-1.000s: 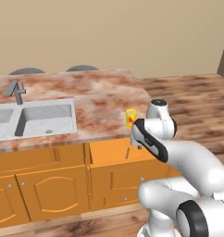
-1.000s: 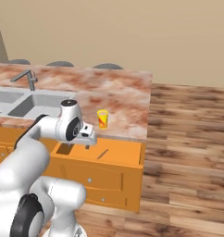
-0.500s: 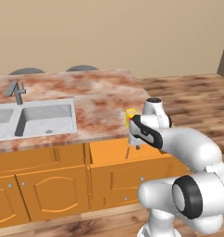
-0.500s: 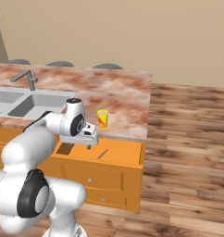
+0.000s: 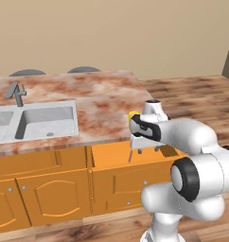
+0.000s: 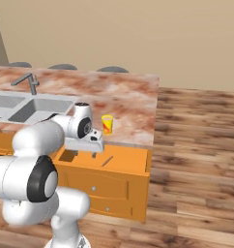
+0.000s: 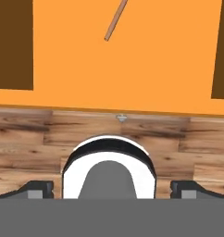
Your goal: Pick up the straw from the left drawer and put it inside the smoothie cup.
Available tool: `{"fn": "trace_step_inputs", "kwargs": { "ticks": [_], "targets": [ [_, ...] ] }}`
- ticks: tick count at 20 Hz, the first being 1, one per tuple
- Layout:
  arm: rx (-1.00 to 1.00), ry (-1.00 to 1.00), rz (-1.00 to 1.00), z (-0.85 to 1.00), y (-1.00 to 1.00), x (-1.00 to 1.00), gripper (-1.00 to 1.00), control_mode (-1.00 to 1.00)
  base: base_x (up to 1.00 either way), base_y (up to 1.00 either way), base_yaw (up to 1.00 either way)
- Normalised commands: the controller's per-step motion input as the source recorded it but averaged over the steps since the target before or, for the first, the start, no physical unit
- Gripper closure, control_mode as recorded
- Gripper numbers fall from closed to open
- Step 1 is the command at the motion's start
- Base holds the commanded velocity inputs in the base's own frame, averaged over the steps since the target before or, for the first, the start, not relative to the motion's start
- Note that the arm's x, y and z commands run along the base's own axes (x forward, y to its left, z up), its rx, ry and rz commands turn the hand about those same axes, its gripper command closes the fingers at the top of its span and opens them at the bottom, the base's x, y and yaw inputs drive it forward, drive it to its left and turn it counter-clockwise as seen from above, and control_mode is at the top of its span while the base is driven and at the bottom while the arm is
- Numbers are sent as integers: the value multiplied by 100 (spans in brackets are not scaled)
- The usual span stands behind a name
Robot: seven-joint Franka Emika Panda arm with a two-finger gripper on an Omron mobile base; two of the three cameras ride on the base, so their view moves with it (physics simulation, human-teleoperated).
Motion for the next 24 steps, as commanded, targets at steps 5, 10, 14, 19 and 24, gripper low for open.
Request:
{"fn": "trace_step_inputs", "kwargs": {
  "ticks": [5,10,14,19,24],
  "targets": [
    [0,13,0,-34,0,8,-100,-100,0,0,0],
    [0,2,0,-23,0,19,-100,-100,0,0,0],
    [0,0,0,-16,0,30,-100,-100,0,0,0],
    [0,0,0,-29,0,29,-100,-100,0,0,0],
    [0,1,0,-31,0,27,-100,-100,0,0,0]
  ]
}}
